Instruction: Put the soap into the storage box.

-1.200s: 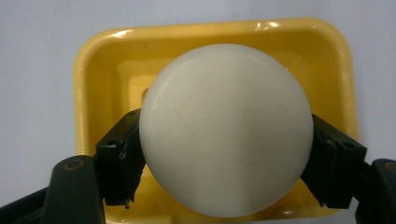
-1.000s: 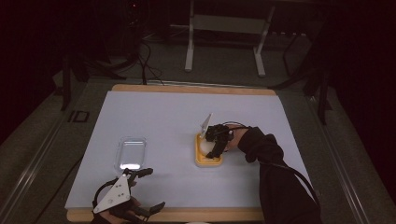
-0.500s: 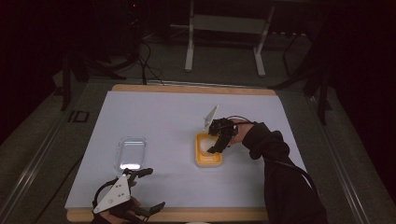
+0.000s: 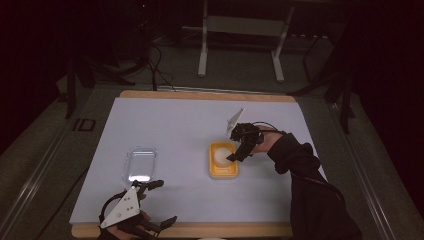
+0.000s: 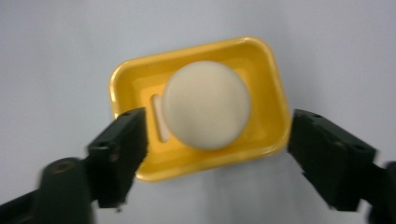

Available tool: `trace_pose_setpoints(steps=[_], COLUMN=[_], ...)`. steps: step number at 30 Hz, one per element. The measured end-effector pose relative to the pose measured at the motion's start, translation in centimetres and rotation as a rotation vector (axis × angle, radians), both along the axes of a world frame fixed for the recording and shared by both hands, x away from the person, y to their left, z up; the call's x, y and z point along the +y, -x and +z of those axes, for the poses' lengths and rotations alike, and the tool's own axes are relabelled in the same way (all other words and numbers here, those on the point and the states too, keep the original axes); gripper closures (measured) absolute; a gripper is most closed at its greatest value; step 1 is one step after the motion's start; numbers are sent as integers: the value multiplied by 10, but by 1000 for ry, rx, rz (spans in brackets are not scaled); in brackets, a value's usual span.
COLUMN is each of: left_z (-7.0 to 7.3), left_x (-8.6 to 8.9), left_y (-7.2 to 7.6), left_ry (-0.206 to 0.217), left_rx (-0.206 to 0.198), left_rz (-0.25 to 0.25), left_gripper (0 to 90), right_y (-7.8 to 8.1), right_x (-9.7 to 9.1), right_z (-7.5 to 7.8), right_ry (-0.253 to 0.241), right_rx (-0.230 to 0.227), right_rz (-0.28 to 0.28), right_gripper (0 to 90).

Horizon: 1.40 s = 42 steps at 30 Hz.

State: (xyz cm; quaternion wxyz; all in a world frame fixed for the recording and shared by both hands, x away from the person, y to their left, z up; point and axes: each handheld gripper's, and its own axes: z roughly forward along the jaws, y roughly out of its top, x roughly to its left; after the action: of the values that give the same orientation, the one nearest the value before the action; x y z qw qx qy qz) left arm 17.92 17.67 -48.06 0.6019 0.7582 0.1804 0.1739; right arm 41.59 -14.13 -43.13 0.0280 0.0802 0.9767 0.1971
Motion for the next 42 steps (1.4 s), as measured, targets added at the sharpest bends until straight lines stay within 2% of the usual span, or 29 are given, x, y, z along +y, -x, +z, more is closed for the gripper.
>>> trace_pose_setpoints(steps=[2,6,9,13,16,19,21,25,27,29,32,33,35,39,42], left_z=[0,0,0,0,0,0,0,0,0,0,0,1,0,0,1], left_x=[0,0,0,0,0,0,0,0,0,0,0,0,0,0,0], left_y=[0,0,0,1,1,1,1,1,0,0,0,1,0,1,1], left_ry=[0,2,2,3,4,4,3,5,6,5,3,7,5,4,7], left_rx=[0,0,0,1,1,3,2,2,3,3,2,-2,-1,-1,-1], left_rz=[-1,-3,-3,-3,-3,-2,-2,0,1,1,1,3,3,3,2], left_gripper=[1,1,1,1,1,0,0,1,0,0,1,1,0,1,1], right_y=[0,0,-2,-1,2,5,6,11,12,16,20,22,29,36,46], right_x=[-4,-13,-23,-35,-43,-49,-55,-67,-70,-76,-79,-81,-86,-90,-94], right_z=[0,-2,-1,-1,-2,-5,-7,-10,-11,-14,-17,-19,-25,-28,-31], right_ry=[3,10,-18,-45,-56,-44,-67,-108,-115,-125,-110,-102,-108,-123,-162], right_rx=[13,5,22,25,11,-3,4,-21,-21,-18,-42,-64,-88,-104,-143], right_rz=[-28,-90,-162,-226,-253,-276,-290,-336,-347,-382,-389,-398,-425,-436,-466], right_gripper=[109,110,118,132,135,141,139,139,139,142,138,137,133,137,133])
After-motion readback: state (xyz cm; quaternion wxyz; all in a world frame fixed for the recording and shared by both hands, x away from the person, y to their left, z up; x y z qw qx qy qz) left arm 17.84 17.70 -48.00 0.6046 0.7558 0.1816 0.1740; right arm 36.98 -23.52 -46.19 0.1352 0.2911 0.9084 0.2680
